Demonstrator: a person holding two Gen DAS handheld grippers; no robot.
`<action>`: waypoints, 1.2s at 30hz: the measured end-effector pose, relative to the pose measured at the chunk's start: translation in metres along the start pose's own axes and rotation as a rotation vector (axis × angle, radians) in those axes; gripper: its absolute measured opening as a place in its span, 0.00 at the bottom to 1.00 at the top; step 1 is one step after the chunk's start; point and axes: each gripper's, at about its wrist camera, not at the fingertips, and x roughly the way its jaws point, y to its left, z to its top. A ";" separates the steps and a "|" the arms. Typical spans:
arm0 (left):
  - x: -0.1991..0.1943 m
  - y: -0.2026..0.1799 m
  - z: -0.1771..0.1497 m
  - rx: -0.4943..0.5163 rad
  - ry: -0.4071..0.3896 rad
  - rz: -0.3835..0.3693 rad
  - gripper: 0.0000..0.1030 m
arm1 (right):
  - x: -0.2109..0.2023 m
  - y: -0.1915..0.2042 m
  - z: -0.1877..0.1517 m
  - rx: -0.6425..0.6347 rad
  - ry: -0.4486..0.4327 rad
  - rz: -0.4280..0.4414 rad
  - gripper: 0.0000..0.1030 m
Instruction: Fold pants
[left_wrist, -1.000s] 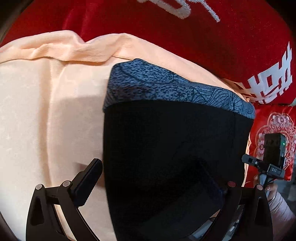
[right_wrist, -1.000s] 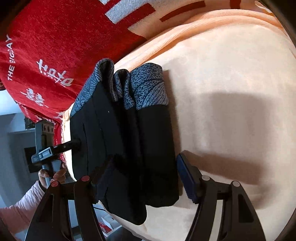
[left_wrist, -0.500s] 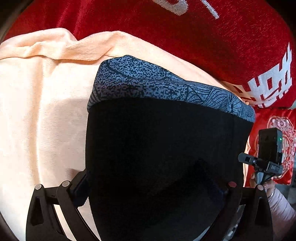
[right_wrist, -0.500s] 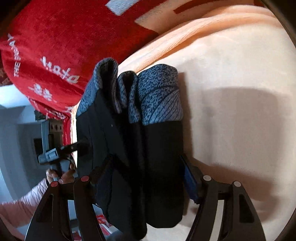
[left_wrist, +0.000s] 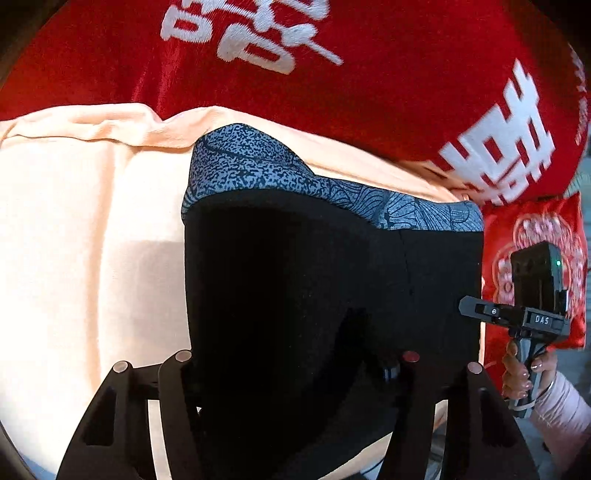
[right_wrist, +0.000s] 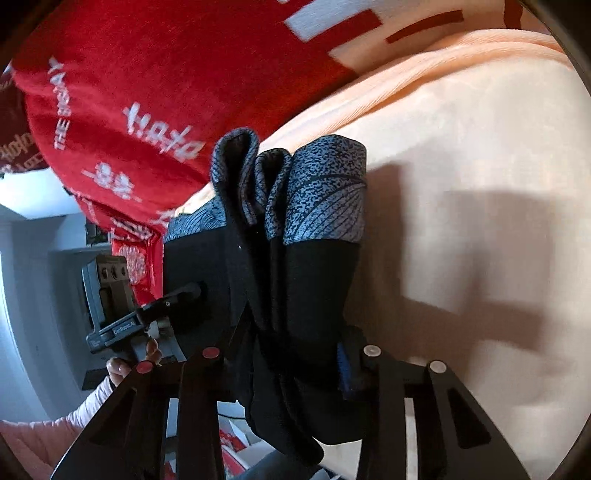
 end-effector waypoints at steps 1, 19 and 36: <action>-0.006 0.001 -0.007 0.008 0.001 0.005 0.62 | -0.001 0.004 -0.010 0.005 -0.003 0.009 0.38; -0.032 0.051 -0.081 0.014 -0.029 0.174 0.76 | 0.001 0.003 -0.101 0.122 -0.138 -0.307 0.55; 0.010 0.001 -0.036 0.200 -0.098 0.239 0.76 | 0.025 0.035 -0.046 -0.046 -0.186 -0.453 0.23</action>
